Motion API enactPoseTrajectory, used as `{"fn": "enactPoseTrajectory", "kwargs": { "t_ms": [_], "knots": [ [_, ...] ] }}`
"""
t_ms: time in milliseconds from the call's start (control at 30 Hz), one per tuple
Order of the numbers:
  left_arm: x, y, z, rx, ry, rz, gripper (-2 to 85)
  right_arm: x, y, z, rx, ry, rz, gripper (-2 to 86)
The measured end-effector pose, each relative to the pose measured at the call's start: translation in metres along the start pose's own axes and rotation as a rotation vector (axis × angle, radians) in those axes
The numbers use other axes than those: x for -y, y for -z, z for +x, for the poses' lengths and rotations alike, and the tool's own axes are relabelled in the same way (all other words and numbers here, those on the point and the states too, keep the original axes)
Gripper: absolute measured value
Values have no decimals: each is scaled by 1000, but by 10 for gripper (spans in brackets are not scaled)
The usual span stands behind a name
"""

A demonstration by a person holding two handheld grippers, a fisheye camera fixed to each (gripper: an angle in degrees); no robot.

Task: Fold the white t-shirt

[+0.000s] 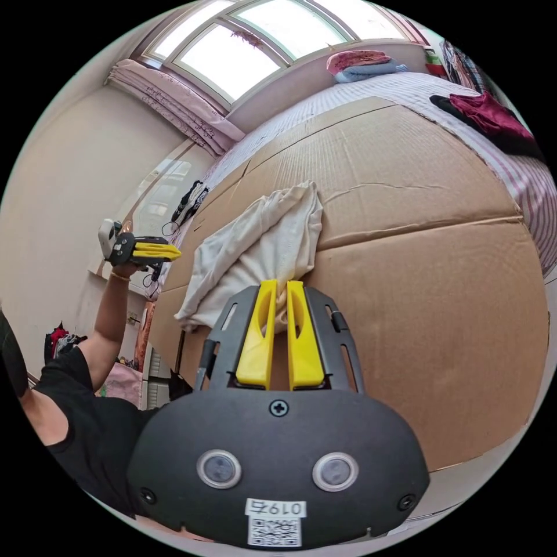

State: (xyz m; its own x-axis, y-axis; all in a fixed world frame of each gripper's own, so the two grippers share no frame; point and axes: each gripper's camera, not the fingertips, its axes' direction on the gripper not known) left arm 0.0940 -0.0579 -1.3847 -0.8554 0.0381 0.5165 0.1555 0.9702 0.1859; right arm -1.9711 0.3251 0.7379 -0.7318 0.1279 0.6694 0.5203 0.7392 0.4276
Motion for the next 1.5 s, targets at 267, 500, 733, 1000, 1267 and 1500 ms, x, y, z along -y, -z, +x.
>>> {"fn": "enactPoseTrajectory", "kwargs": {
  "t_ms": [267, 500, 733, 1000, 1267, 1500],
  "knots": [
    [-40, 23, 121, -44, -4, 111, 131, -9, -51, 34, 19, 13, -12, 16],
    [-6, 12, 252, 344, -188, 31, 114, -16, -86, 59, 32, 13, -5, 16],
    [6, 7, 245, 302, -162, -36, 36, -23, -120, 87, 43, 12, 7, 16],
    [19, 67, 196, 391, -293, -72, 10, -35, -156, 109, 55, 5, 17, 15],
    [-26, 80, 209, 343, -337, -179, 13, -51, -209, 103, 165, 52, -20, 23],
    [-79, 32, 224, 305, -184, -186, 43, -66, -242, 113, 182, 88, -115, 43]
  ]
}}
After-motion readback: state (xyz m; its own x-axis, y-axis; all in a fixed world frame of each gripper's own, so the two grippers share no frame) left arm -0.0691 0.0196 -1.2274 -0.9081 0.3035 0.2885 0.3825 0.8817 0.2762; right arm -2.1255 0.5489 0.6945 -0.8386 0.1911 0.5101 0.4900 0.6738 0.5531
